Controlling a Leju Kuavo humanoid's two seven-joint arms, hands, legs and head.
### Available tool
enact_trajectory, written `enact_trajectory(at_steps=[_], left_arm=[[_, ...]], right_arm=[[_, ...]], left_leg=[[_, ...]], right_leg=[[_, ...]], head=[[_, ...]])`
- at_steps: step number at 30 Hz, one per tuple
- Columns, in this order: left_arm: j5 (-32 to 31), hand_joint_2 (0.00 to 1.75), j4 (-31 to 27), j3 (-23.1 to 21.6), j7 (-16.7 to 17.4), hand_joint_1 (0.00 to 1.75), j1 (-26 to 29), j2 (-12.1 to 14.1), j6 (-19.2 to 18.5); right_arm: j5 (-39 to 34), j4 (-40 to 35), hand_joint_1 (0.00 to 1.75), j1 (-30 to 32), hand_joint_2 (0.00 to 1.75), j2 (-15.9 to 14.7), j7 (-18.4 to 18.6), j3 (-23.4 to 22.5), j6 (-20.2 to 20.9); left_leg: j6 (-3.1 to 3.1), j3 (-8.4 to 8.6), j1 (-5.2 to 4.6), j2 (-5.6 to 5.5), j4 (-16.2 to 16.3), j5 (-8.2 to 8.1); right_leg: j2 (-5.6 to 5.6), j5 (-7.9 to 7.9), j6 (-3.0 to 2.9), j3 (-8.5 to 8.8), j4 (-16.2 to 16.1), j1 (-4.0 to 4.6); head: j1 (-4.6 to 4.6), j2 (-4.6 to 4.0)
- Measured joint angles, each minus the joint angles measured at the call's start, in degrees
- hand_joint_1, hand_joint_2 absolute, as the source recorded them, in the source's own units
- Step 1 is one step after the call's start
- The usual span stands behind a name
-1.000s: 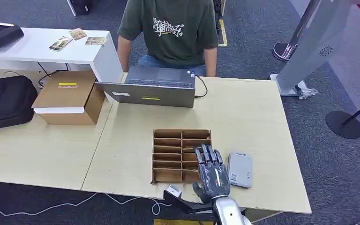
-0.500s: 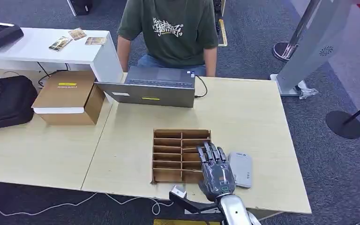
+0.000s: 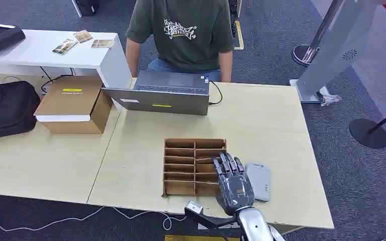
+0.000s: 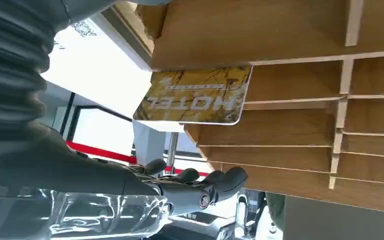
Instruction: Pass the card to the sensor for recognition and then transmit it.
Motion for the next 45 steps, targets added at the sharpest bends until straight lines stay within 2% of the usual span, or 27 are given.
enact_trajectory(at_steps=[16,32,45], left_arm=[[0.00,0.00,0.00,0.00,0.00,0.00,-0.04,-0.04,0.42],[-0.50,0.00,0.00,0.00,0.00,0.00,-0.06,-0.09,0.59],[-0.07,0.00,0.00,0.00,0.00,0.00,-0.07,-0.09,0.61]], right_arm=[[0.00,-5.53,0.00,1.29,1.75,-1.27,0.52,-0.02,4.22],[-0.89,-9.11,0.00,5.08,1.75,-1.33,0.09,-1.62,4.44],[-1.29,-8.65,0.03,5.09,1.75,-1.33,-0.68,-1.92,5.35]], left_leg=[[0.00,0.01,0.00,0.00,0.00,0.00],[0.00,0.02,0.00,0.00,0.00,0.00],[0.00,0.01,0.00,0.00,0.00,0.00]], right_leg=[[0.00,0.00,0.00,0.00,0.00,0.00],[0.01,0.00,0.00,0.01,0.00,0.00],[0.01,0.00,0.00,0.01,0.00,0.00]], head=[[0.00,0.00],[0.00,0.00],[0.00,0.00]])
